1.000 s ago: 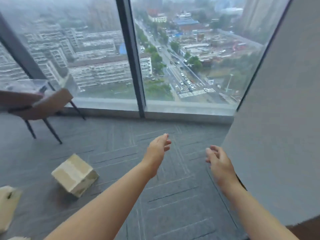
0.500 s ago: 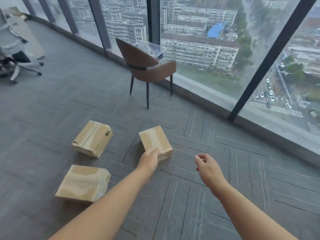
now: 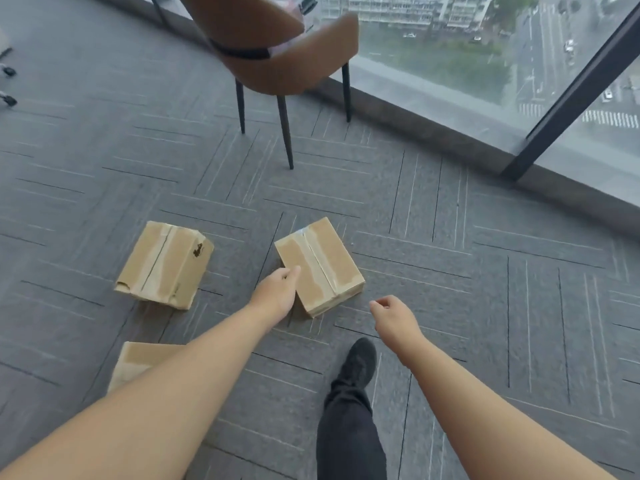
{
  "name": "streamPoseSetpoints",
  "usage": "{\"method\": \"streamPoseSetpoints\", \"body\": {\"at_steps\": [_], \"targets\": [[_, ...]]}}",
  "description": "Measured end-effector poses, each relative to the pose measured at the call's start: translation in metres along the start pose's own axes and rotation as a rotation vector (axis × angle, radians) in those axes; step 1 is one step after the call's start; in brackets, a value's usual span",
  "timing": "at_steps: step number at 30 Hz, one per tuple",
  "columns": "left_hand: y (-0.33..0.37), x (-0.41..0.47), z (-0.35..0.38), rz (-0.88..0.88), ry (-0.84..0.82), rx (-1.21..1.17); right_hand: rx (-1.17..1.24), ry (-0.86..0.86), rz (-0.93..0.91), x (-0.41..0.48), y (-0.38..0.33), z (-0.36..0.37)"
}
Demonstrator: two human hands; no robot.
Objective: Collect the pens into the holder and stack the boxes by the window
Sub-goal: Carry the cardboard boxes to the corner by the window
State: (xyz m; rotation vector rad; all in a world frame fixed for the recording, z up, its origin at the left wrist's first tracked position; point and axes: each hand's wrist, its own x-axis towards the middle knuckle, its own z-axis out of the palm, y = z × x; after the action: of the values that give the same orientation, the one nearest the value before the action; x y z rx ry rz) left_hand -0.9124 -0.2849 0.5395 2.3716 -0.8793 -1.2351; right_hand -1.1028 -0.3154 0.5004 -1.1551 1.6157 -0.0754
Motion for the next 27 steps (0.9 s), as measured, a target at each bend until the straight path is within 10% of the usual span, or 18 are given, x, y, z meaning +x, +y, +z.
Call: {"method": "streamPoseSetpoints", "body": {"at_steps": [17, 27], "targets": [[-0.057, 0.425, 0.08, 0.021, -0.184, 0.494, 0.105, -0.071, 0.479, 0.321, 0.029, 0.124], [-0.103, 0.584, 0.149, 0.027, -0.126, 0.637, 0.546, 0.454, 0.773, 0.444, 0.072, 0.214]]}}
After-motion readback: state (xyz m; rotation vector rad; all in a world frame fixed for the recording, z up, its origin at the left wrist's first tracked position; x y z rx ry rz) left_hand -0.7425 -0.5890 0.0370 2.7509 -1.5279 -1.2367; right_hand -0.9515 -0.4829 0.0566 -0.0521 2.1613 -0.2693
